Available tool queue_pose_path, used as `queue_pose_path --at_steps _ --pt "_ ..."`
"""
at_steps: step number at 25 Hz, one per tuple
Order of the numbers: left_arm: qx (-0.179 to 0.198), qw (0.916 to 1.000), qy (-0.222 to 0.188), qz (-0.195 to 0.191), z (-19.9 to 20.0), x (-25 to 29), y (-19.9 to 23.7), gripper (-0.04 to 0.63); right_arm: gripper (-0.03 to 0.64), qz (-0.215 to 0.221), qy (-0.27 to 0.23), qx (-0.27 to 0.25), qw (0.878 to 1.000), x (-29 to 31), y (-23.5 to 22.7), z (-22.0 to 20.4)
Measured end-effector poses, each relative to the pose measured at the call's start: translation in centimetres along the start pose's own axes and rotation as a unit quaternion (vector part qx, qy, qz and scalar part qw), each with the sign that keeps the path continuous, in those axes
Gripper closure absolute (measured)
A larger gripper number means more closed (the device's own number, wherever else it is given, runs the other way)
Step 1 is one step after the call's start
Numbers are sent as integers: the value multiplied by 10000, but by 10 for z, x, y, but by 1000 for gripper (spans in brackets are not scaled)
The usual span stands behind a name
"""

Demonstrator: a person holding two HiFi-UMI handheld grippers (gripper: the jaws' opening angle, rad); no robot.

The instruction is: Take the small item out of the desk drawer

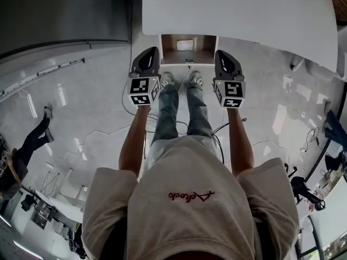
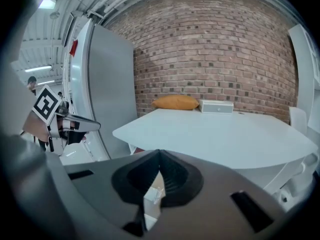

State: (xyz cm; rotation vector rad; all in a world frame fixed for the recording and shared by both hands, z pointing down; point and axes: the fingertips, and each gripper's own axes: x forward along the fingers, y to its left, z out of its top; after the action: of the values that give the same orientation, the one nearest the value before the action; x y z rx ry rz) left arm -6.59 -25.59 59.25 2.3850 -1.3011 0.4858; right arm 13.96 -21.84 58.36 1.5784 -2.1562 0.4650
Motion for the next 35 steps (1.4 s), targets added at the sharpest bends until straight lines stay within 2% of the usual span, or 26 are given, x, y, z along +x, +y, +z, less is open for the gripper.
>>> queue_pose_path --at_steps 10,22,29,32,35 --pt "-244 9994 239 92 -46 14 9 586 606 137 512 249 9983 19 14 -62" --pt "-485 9977 468 88 -97 33 12 586 606 347 889 206 9952 51 24 -111" --pt "-578 9965 598 31 -121 38 7 586 606 686 1075 -163 9917 78 36 -129" --pt "-616 9961 631 13 -126 39 5 586 606 885 1170 -513 9878 93 42 -133" --pt "-690 9956 632 41 -128 43 5 586 606 1160 1325 -1064 9786 111 47 -142"
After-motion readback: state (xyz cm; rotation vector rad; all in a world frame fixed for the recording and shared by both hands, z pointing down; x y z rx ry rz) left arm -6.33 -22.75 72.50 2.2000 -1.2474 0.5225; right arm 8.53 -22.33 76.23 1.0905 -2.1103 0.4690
